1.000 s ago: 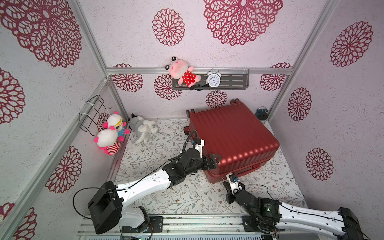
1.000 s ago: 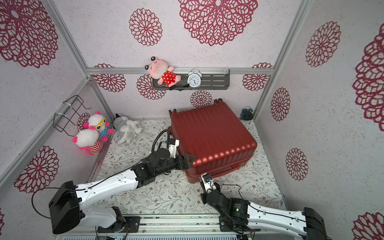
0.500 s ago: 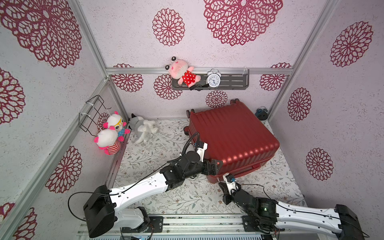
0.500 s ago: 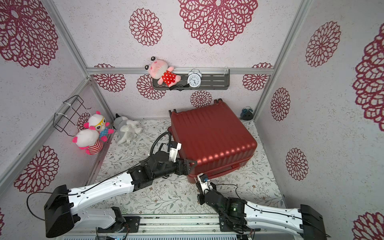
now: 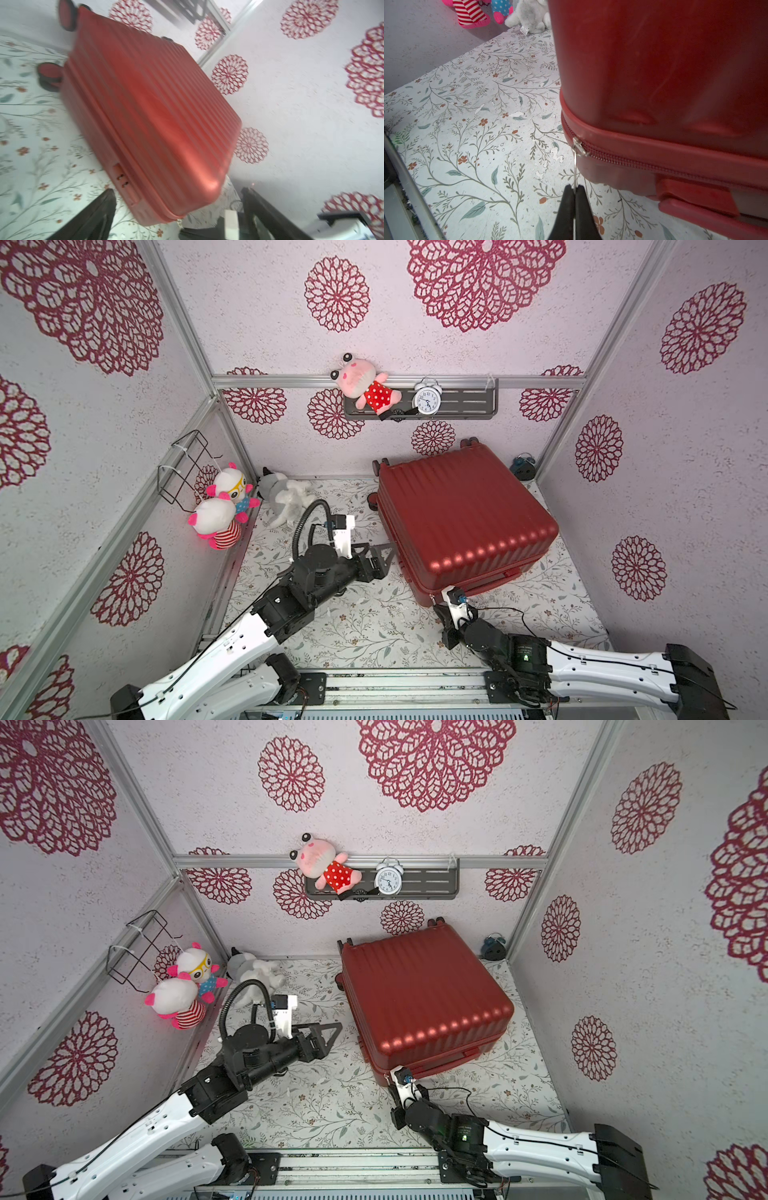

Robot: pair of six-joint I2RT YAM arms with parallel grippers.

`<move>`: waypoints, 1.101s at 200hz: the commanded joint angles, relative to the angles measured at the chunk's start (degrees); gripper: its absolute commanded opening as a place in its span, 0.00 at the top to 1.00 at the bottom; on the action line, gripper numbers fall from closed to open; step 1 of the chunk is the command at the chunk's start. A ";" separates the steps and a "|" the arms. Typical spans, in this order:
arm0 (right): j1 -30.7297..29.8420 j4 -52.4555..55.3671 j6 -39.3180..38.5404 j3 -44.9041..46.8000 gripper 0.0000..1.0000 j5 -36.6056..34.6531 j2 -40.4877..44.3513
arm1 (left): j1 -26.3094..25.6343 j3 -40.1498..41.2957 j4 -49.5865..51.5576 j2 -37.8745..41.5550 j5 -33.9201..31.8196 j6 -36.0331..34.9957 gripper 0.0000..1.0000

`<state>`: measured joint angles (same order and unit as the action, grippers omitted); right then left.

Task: Open the suitcase zippers
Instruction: Unzip the zipper on the suitcase.

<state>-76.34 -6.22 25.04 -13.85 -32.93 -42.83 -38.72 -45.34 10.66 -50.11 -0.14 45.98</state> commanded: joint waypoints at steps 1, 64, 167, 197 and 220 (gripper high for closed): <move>-1.45 -3.43 -1.05 -2.97 1.00 2.75 -0.42 | 8.64 1.11 2.98 -1.16 6.70 0.61 0.02; -1.45 -1.60 -1.73 -4.73 1.00 2.89 -1.09 | 31.88 -1.26 -16.59 -18.90 29.16 10.32 0.02; -1.45 -0.52 -2.33 -6.58 1.00 2.70 -2.87 | 34.02 -33.52 -25.19 -57.76 40.67 20.60 0.02; -1.44 -0.36 -2.34 -6.82 1.00 2.70 -3.23 | 33.34 -43.43 -25.31 -68.58 43.82 23.22 0.02; -1.45 0.14 -2.30 -7.08 1.00 2.73 -3.18 | 32.21 -48.40 -29.18 -74.48 46.22 27.12 0.02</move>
<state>-76.55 -2.92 24.43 -18.13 -32.97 -46.39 -5.23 -89.58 -13.85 -120.46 41.78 68.14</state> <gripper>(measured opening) 0.055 0.979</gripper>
